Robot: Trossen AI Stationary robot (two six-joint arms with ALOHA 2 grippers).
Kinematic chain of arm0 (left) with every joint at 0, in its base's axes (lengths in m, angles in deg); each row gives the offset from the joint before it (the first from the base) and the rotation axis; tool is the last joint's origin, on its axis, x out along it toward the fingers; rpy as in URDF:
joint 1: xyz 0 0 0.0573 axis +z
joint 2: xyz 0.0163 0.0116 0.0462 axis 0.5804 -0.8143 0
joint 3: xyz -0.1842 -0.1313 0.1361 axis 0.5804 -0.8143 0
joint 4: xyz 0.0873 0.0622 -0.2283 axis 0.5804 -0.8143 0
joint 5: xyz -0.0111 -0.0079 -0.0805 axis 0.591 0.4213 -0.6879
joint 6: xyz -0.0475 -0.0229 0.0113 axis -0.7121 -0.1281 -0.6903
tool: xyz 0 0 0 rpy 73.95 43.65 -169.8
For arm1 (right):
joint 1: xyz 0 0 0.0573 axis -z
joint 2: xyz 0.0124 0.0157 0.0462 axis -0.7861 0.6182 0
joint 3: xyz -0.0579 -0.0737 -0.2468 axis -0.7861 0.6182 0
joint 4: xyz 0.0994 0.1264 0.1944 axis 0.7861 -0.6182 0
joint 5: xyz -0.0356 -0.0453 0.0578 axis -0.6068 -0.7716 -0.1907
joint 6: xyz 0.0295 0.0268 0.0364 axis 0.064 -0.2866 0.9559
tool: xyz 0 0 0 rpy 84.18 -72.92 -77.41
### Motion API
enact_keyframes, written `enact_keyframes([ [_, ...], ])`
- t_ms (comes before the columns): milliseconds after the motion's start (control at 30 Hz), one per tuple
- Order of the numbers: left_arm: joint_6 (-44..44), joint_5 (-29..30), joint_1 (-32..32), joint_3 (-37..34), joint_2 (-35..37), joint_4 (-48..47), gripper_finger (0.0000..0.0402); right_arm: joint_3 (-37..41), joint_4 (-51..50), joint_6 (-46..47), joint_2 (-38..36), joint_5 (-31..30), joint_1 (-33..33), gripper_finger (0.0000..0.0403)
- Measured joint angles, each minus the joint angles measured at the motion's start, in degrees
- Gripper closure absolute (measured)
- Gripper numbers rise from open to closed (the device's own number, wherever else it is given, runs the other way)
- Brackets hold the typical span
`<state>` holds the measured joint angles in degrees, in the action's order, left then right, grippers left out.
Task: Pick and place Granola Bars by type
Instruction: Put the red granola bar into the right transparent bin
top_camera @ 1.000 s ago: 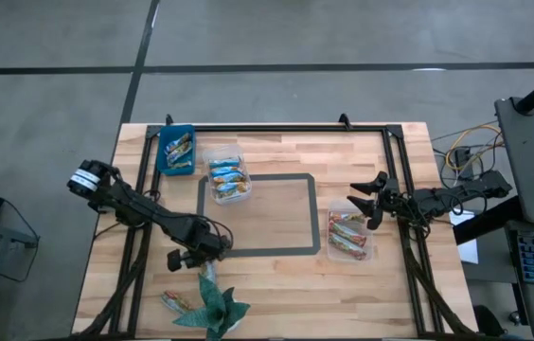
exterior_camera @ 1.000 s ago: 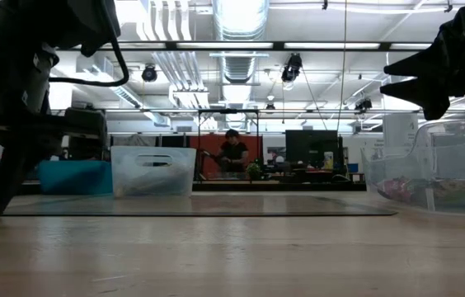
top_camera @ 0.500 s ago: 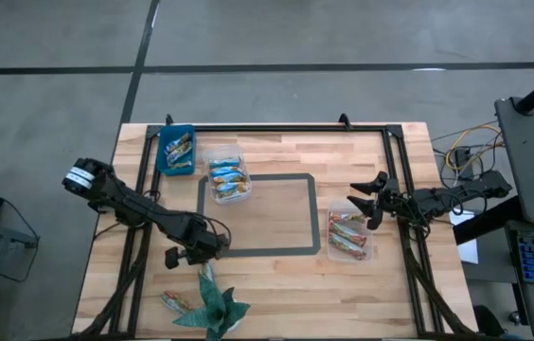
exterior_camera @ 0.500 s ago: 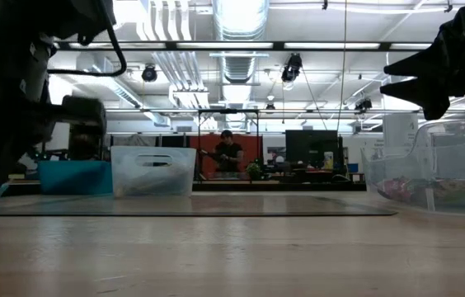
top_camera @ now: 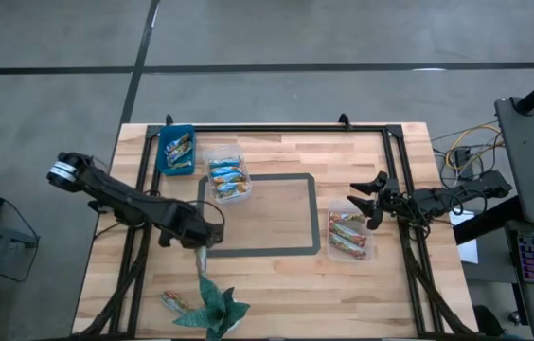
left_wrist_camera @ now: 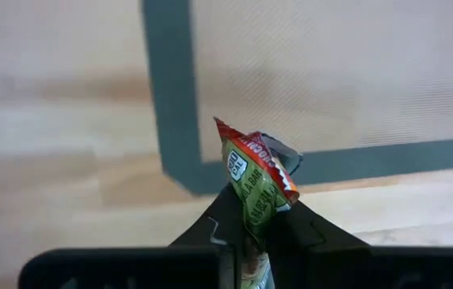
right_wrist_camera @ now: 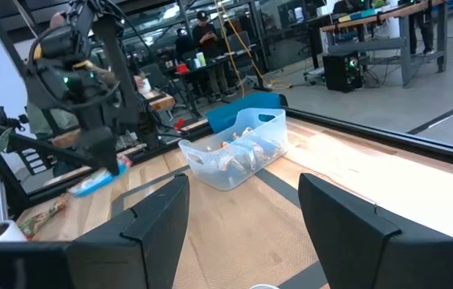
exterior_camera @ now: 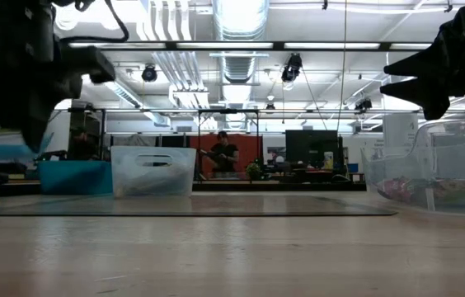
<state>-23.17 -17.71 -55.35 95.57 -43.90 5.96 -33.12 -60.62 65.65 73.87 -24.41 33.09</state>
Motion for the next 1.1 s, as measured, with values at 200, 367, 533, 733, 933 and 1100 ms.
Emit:
enact_keyframes([
  [200, 14.7, 5.8, 3.8, 0.2, 5.0, -0.6, 0.0387, 0.0, 0.0, 0.0, 0.0, 0.0, 0.0, 0.0179],
  [367, 31.1, 9.9, 8.2, 0.2, 8.7, 4.8, 0.0388, 0.0, 0.0, 0.0, 0.0, 0.0, 0.0, 0.0179],
  [533, 47.3, 10.7, 13.5, 0.2, 10.7, 18.1, 0.0389, 0.0, 0.0, 0.0, 0.0, 0.0, 0.0, 0.0179],
  [733, 58.9, 9.4, 18.0, 0.2, 10.9, 34.5, 0.0389, 0.0, 0.0, 0.0, 0.0, 0.0, 0.0, 0.0179],
  [933, 68.7, 7.5, 20.8, 0.2, 10.7, 46.5, 0.0389, 0.0, 0.0, 0.0, 0.0, 0.0, 0.0, 0.0179],
  [1100, 76.2, 7.2, 21.4, 0.2, 10.7, 55.6, 0.0389, 0.0, 0.0, 0.0, 0.0, 0.0, 0.0, 0.0179],
])
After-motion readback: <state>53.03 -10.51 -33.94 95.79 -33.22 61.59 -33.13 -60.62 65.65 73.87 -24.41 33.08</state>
